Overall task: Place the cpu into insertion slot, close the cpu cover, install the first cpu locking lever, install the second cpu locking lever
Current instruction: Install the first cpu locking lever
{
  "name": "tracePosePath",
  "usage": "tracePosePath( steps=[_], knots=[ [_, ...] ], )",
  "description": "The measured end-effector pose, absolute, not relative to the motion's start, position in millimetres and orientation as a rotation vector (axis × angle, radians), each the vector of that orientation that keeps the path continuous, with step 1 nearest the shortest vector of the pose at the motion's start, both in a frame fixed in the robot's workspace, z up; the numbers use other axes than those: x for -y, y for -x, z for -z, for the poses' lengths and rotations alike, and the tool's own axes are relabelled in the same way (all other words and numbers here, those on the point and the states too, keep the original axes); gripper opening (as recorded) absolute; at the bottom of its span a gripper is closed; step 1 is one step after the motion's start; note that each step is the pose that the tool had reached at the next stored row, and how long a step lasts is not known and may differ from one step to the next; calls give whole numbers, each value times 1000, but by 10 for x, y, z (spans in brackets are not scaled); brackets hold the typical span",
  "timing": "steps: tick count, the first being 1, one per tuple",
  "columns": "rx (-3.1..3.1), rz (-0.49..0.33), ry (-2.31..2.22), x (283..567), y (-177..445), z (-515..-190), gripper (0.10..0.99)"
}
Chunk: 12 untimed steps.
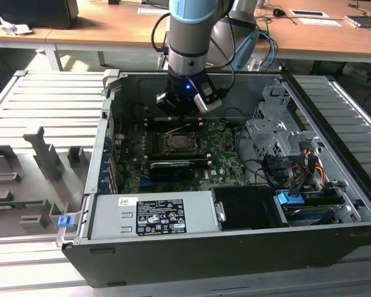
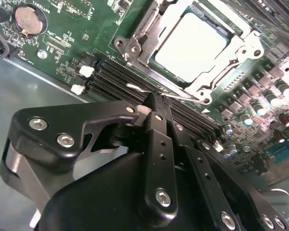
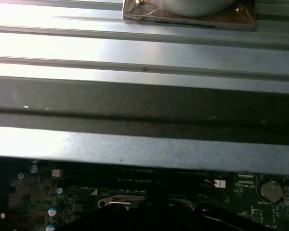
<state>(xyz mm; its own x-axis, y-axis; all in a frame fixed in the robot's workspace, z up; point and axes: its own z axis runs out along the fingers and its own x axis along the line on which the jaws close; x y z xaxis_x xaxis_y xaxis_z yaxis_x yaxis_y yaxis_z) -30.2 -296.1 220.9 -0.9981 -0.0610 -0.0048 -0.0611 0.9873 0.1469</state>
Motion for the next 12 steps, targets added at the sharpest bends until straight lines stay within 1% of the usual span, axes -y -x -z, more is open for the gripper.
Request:
tracePosePath(
  steps=[12],
  knots=[
    [-3131, -232, 98, 2947, 198, -2153, 106]
  ],
)
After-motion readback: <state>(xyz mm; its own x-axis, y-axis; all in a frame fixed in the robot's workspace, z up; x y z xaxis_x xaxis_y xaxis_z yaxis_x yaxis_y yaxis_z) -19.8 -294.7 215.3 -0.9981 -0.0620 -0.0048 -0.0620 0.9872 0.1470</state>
